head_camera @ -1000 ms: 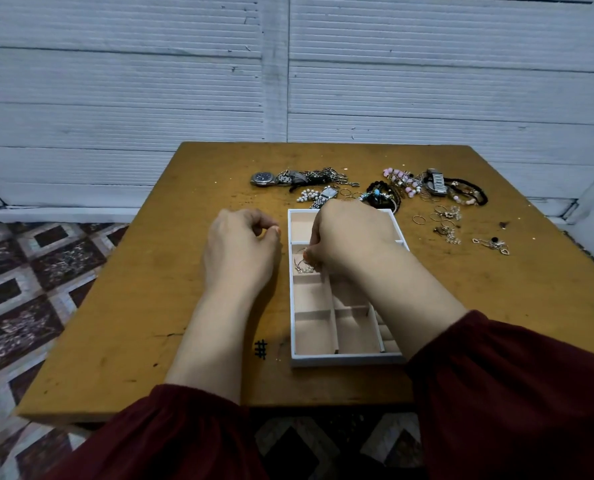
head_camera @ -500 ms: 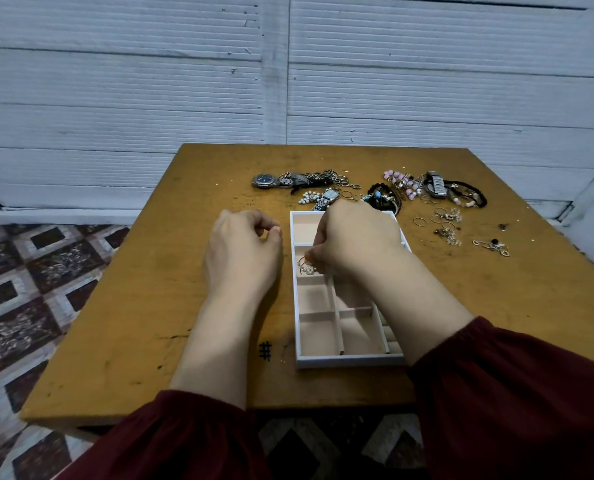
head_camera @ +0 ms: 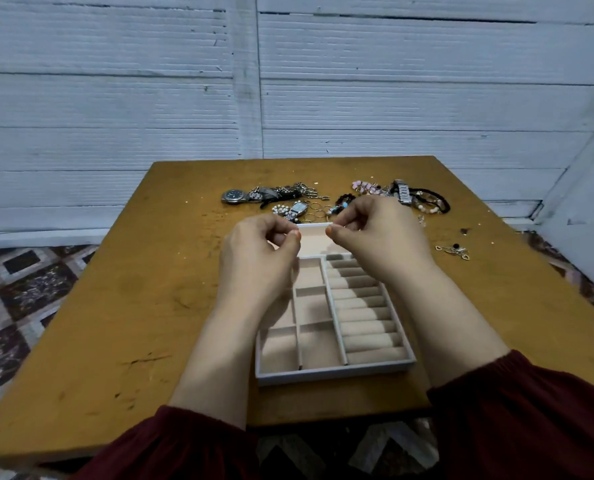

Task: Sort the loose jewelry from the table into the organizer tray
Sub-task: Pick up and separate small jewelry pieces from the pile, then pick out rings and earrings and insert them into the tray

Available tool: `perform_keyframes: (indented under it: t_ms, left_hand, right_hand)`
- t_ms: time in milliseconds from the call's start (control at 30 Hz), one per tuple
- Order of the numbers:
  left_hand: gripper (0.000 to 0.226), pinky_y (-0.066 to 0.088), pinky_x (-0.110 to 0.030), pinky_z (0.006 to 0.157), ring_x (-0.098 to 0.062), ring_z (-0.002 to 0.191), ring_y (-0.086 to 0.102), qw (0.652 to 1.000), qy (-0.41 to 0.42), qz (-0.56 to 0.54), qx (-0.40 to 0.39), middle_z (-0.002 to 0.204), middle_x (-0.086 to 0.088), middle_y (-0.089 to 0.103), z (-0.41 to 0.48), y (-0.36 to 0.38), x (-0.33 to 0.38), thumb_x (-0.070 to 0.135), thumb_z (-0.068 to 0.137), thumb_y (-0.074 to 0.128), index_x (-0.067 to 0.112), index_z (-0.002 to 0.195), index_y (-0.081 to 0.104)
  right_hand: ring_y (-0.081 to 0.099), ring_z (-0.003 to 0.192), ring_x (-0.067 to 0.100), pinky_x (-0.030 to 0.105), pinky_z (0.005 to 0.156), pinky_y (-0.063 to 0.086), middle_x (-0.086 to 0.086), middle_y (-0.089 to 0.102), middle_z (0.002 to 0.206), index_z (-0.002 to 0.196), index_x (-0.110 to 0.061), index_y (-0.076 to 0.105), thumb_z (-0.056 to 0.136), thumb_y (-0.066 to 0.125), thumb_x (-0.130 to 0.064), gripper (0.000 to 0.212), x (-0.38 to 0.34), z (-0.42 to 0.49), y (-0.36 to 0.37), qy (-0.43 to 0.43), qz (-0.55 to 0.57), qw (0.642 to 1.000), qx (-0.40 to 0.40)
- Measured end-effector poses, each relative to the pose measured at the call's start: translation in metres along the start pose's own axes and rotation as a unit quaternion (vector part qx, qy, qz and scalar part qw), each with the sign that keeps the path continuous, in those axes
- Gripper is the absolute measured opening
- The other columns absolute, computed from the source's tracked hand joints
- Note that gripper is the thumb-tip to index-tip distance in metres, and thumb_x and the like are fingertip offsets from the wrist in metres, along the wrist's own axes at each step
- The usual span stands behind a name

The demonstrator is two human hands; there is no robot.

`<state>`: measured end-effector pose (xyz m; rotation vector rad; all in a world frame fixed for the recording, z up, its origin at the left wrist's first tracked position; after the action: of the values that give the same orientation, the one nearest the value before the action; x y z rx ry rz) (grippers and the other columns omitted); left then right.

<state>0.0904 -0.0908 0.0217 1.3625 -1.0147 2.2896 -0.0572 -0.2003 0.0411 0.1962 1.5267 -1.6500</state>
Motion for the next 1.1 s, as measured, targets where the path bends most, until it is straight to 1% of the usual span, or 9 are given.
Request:
perform_keyframes:
  t_ms: [133, 367, 500, 633, 800, 900, 967, 1033, 1100]
  left_hand:
    - [0.017, 0.041, -0.025, 0.058, -0.007, 0.057, 0.052, 0.999, 0.021, -0.006, -0.036, 0.059, 0.011, 0.059, 0.003, 0.031, 0.019, 0.019, 0.081, 0.068, 0.030, 0.069, 0.065]
    - [0.013, 0.043, -0.025, 0.062, -0.007, 0.060, 0.054, 0.989, 0.068, 0.054, -0.122, 0.063, 0.009, 0.061, 0.006, 0.086, 0.063, 0.017, 0.083, 0.065, 0.027, 0.075, 0.066]
    - [0.012, 0.040, -0.023, 0.060, -0.006, 0.062, 0.055, 0.984, 0.081, 0.073, -0.140, 0.063, 0.009, 0.061, 0.014, 0.114, 0.077, 0.016, 0.082, 0.064, 0.025, 0.075, 0.066]
    - [0.016, 0.045, -0.027, 0.066, -0.017, 0.071, 0.062, 0.980, 0.073, 0.100, -0.154, 0.062, 0.009, 0.060, 0.026, 0.142, 0.081, 0.014, 0.082, 0.063, 0.026, 0.071, 0.064]
    - [0.012, 0.050, -0.029, 0.076, -0.021, 0.089, 0.063, 0.968, 0.086, 0.177, -0.158, 0.086, 0.001, 0.071, 0.046, 0.163, 0.084, 0.016, 0.083, 0.063, 0.025, 0.076, 0.068]
    - [0.014, 0.042, -0.026, 0.070, -0.021, 0.088, 0.062, 0.961, 0.082, 0.213, -0.159, 0.081, 0.002, 0.067, 0.056, 0.170, 0.083, 0.018, 0.083, 0.065, 0.028, 0.073, 0.066]
    - [0.016, 0.047, -0.028, 0.073, -0.022, 0.088, 0.063, 0.957, 0.078, 0.231, -0.154, 0.083, 0.001, 0.069, 0.060, 0.175, 0.079, 0.019, 0.081, 0.067, 0.029, 0.069, 0.063]
    - [0.020, 0.053, -0.034, 0.079, -0.024, 0.090, 0.064, 0.955, 0.074, 0.243, -0.154, 0.086, 0.000, 0.071, 0.062, 0.180, 0.073, 0.020, 0.080, 0.068, 0.030, 0.063, 0.061]
    - [0.020, 0.054, -0.038, 0.082, -0.025, 0.095, 0.062, 0.950, 0.073, 0.259, -0.157, 0.088, 0.000, 0.071, 0.064, 0.184, 0.067, 0.023, 0.080, 0.069, 0.030, 0.063, 0.060]
  right_hand:
    - [0.063, 0.072, 0.013, 0.033, 0.066, 0.051, -0.009, 0.064, 0.065, 0.067, -0.027, 0.061, 0.075, 0.070, -0.026, 0.012, 0.041, -0.001, -0.027, 0.037, 0.047, 0.997, 0.050]
    - [0.064, 0.074, 0.013, 0.030, 0.072, 0.051, -0.008, 0.067, 0.074, 0.078, -0.021, 0.068, 0.079, 0.070, -0.018, 0.004, 0.111, -0.004, -0.076, 0.088, 0.087, 0.986, 0.110]
    - [0.064, 0.076, 0.015, 0.028, 0.069, 0.048, -0.009, 0.065, 0.072, 0.075, -0.025, 0.065, 0.081, 0.068, -0.018, 0.010, 0.137, -0.002, -0.081, 0.114, 0.068, 0.986, 0.103]
    - [0.064, 0.077, 0.016, 0.033, 0.071, 0.052, -0.010, 0.064, 0.070, 0.068, -0.028, 0.061, 0.081, 0.066, -0.018, 0.016, 0.153, 0.013, -0.078, 0.122, 0.041, 0.988, 0.087]
    - [0.063, 0.085, 0.020, 0.037, 0.079, 0.052, -0.013, 0.060, 0.069, 0.068, -0.031, 0.058, 0.082, 0.065, -0.022, 0.019, 0.145, 0.041, -0.073, 0.096, -0.042, 0.993, 0.047]
    - [0.063, 0.094, 0.024, 0.039, 0.085, 0.050, -0.006, 0.069, 0.085, 0.069, -0.030, 0.060, 0.084, 0.065, -0.023, 0.017, 0.142, 0.052, -0.063, 0.090, -0.060, 0.993, 0.034]
    - [0.059, 0.101, 0.026, 0.037, 0.090, 0.046, -0.003, 0.071, 0.095, 0.082, -0.031, 0.067, 0.086, 0.064, -0.027, 0.007, 0.146, 0.052, -0.058, 0.088, -0.063, 0.993, 0.056]
    - [0.053, 0.107, 0.026, 0.038, 0.096, 0.040, -0.004, 0.070, 0.104, 0.093, -0.031, 0.069, 0.089, 0.061, -0.031, 0.009, 0.153, 0.049, -0.054, 0.090, -0.077, 0.991, 0.066]
    - [0.049, 0.111, 0.025, 0.037, 0.096, 0.034, -0.005, 0.068, 0.109, 0.098, -0.032, 0.069, 0.090, 0.060, -0.034, 0.013, 0.158, 0.048, -0.051, 0.093, -0.087, 0.990, 0.064]
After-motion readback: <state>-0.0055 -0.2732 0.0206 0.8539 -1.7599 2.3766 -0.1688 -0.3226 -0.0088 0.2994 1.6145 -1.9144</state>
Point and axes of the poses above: each hand's wrist, its own z-axis towards the middle knuckle, its own y-axis out of the palm, x = y × z, the point moved 9 cm from there along z, towards the middle knuckle
